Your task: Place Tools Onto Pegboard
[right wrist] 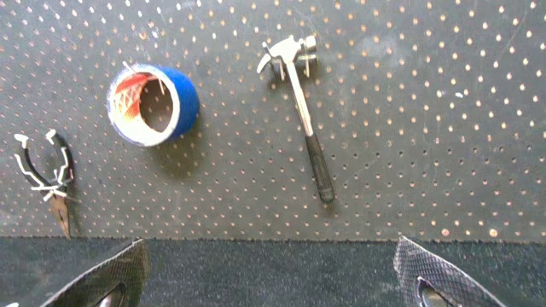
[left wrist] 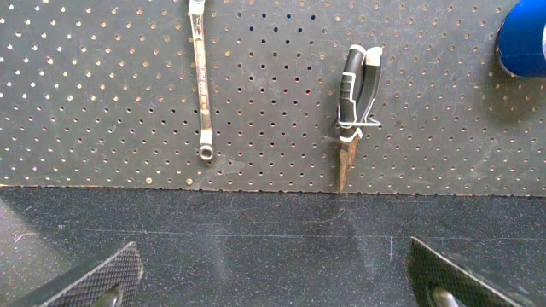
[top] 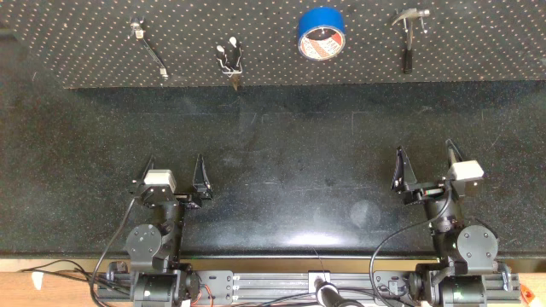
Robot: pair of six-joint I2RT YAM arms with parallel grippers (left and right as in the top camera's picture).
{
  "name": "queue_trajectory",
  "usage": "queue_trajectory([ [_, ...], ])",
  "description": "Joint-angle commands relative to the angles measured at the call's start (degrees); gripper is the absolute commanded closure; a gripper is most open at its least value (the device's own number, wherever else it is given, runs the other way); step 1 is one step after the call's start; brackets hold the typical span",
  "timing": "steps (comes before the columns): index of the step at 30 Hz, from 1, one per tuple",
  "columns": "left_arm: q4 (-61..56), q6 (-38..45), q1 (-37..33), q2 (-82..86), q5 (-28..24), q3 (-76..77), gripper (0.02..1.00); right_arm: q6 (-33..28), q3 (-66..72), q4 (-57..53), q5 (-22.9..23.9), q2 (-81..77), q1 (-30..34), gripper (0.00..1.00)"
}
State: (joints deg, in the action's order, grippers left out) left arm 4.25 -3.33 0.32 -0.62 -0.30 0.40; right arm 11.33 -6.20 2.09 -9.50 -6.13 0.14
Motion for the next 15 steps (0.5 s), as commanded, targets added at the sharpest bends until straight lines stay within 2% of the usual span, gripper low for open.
queue_trajectory([
  [1, 0.48, -0.72, 0.09, 0.44, -0.42, -0.09, 0.023, 0.66, 5.99, 7.08, 1.44, 4.90, 0.00, 0.060],
  [5, 0.48, -0.72, 0.09, 0.44, -0.42, -0.09, 0.023, 2.40, 5.97, 6.86, 5.60, 6.10, -1.18, 0.060],
  [7, 0.46, -0.72, 0.09, 0.44, -0.42, -0.09, 0.023, 4.94, 5.97, 1.84, 8.04, 6.10, -2.97, 0.060],
  [9, 0.48, -0.72, 0.09, 0.44, -0.42, -0.09, 0.023, 4.48, 5.97, -4.90, 8.04, 6.10, -3.72, 0.060],
  [10, 0.48, -0.72, 0.09, 0.44, -0.42, -0.09, 0.023, 3.58, 5.97, -6.27, 8.07, 6.10, -3.72, 0.062],
  [13, 0.48, -0.74, 0.09, 0.44, -0.42, -0.09, 0.023, -6.23, 5.97, -6.34, 8.04, 6.10, -3.72, 0.060],
  [15, 0.48, -0.72, 0.09, 0.44, -0.42, -0.09, 0.023, -9.29, 5.97, -6.34, 8.04, 6.10, -3.23, 0.060],
])
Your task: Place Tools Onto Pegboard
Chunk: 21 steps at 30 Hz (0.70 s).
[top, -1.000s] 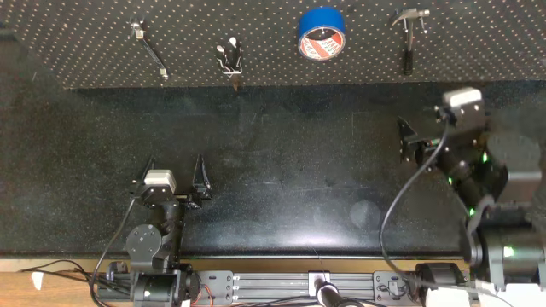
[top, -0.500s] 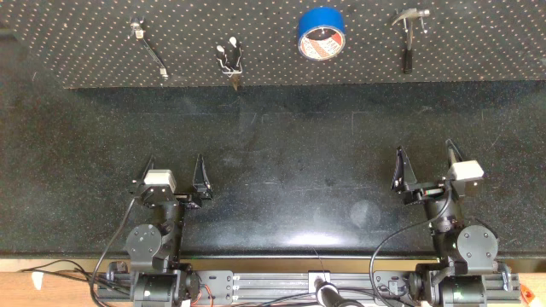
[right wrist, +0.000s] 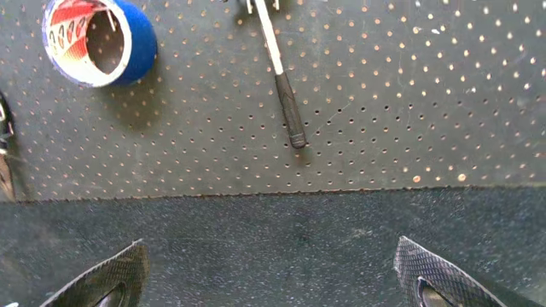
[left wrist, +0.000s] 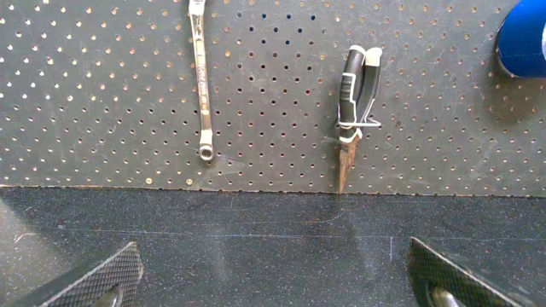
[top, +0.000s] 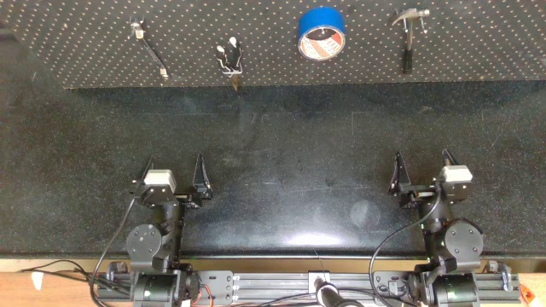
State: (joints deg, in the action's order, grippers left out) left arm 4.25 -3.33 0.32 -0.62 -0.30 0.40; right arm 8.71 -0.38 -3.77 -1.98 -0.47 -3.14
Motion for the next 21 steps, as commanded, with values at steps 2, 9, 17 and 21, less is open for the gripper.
queue_trajectory([
  [2, 0.48, -0.74, 0.09, 0.44, -0.42, -0.09, 0.023, -11.26, 0.15, -0.48, 0.59, 0.44, 0.76, 0.060],
  [9, 0.48, -0.74, 0.09, 0.44, -0.42, -0.09, 0.023, -11.82, 0.15, -0.46, 0.96, 0.42, 1.99, 0.060],
  [17, 0.48, -0.72, 0.09, 0.44, -0.42, -0.09, 0.023, -11.82, 0.15, -0.46, 0.96, 0.42, 1.99, 0.060],
  [21, 0.48, -0.72, 0.09, 0.44, -0.42, -0.09, 0.023, -11.85, 0.15, -0.46, 0.96, 0.42, 1.99, 0.060],
])
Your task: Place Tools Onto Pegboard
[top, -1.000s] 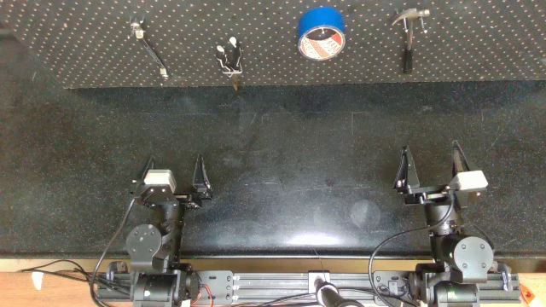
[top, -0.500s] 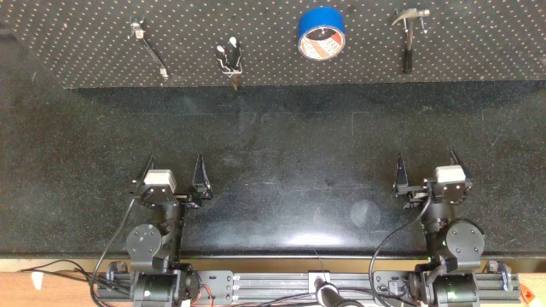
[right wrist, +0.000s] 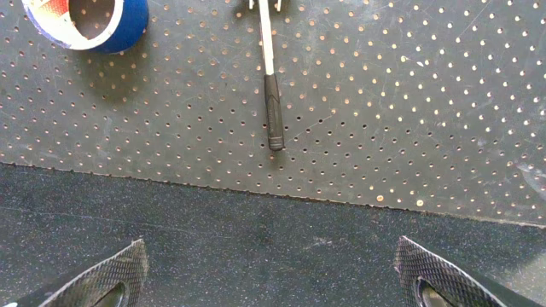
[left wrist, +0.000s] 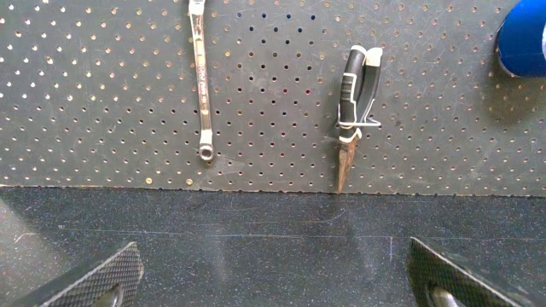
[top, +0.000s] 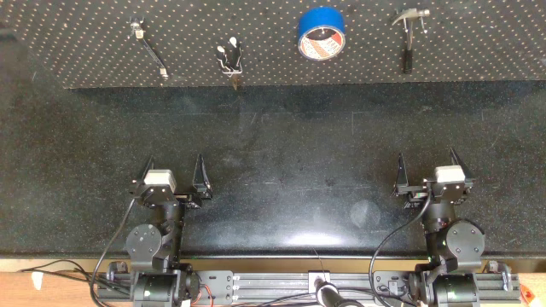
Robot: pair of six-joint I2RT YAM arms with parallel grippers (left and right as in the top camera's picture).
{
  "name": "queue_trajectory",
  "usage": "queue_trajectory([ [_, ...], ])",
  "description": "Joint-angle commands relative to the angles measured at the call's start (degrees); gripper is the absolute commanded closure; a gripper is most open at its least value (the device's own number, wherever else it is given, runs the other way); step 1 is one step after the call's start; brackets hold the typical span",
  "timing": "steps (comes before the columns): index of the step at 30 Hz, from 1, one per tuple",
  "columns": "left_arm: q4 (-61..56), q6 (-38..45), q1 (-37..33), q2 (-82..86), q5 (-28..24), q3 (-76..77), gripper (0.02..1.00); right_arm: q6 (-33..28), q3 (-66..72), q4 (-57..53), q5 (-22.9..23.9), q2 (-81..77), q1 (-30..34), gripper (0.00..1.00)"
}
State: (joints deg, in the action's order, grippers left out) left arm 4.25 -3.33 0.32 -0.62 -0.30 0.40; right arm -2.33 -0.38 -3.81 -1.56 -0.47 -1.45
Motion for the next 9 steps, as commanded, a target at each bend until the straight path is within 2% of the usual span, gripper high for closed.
queue_trajectory([
  [1, 0.48, -0.72, 0.09, 0.44, -0.42, -0.09, 0.023, -0.81, 0.15, -0.42, 0.55, 0.42, 0.31, 0.060],
  [9, 0.48, -0.72, 0.09, 0.44, -0.42, -0.09, 0.020, -0.79, 0.15, -0.42, 0.55, 0.42, 0.31, 0.060],
])
